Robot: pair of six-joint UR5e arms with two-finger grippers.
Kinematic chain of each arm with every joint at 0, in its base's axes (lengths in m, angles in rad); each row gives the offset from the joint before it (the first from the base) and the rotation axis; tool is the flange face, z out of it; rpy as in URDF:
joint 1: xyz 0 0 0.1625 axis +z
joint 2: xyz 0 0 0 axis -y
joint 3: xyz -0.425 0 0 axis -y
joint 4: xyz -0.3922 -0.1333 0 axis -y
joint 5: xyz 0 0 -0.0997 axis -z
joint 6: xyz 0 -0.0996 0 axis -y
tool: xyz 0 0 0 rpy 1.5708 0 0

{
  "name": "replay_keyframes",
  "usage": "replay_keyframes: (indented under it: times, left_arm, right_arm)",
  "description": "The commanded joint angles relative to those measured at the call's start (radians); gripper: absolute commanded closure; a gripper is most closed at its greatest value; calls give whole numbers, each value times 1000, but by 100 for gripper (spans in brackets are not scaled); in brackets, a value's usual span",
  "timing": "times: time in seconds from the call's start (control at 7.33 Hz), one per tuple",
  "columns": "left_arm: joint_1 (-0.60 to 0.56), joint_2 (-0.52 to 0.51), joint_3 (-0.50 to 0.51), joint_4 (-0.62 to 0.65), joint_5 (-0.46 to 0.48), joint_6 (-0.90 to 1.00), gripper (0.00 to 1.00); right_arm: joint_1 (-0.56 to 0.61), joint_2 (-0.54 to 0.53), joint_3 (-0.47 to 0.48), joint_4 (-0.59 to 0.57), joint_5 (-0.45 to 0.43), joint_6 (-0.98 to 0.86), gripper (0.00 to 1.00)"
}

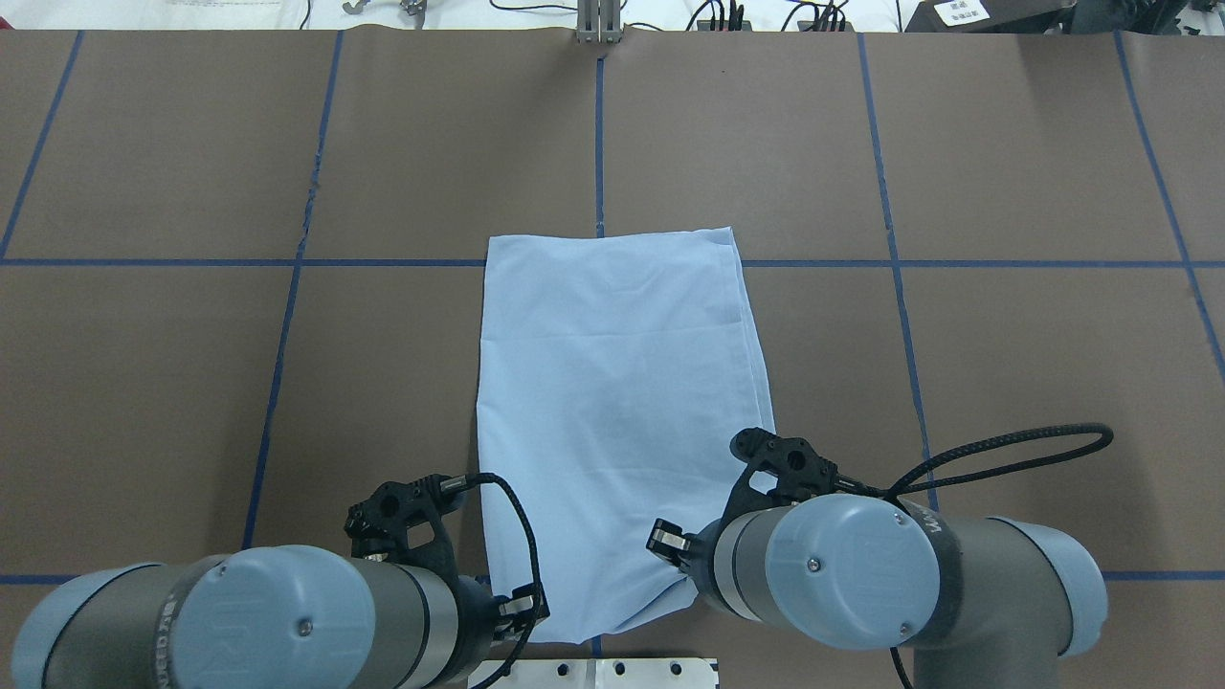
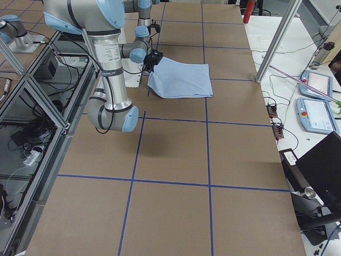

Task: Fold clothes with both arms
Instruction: 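Lift the near end with both grippers and fold it farther from the robot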

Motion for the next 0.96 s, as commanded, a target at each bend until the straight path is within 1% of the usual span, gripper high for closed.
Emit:
replay_keyframes:
  times: [0.0, 0.14, 0.27, 0.41, 0.55, 0.68, 0.82]
  left_arm:
    - [23, 5, -33, 37, -2, -2, 100]
    - [7, 0, -27, 36, -4, 12, 100]
    - [-47, -5, -24, 33, -4, 74, 100]
    - [-117, -27, 19, 28, -8, 130, 100]
    - [-192, -59, 87, 11, -11, 180, 100]
    - [-255, -63, 134, -46, -15, 201, 100]
    - [-294, -64, 177, -94, -24, 219, 100]
  right_arm:
    - [-28, 9, 5, 8, 7, -3, 100]
    - [-16, 11, -25, 43, -1, -12, 100]
    - [32, 11, -63, 107, -2, -12, 100]
    - [86, 15, -111, 167, -2, -13, 100]
    - [140, 38, -152, 210, 2, -30, 100]
    - [192, 70, -203, 210, 5, -58, 100]
    - [232, 99, -249, 209, 7, -97, 100]
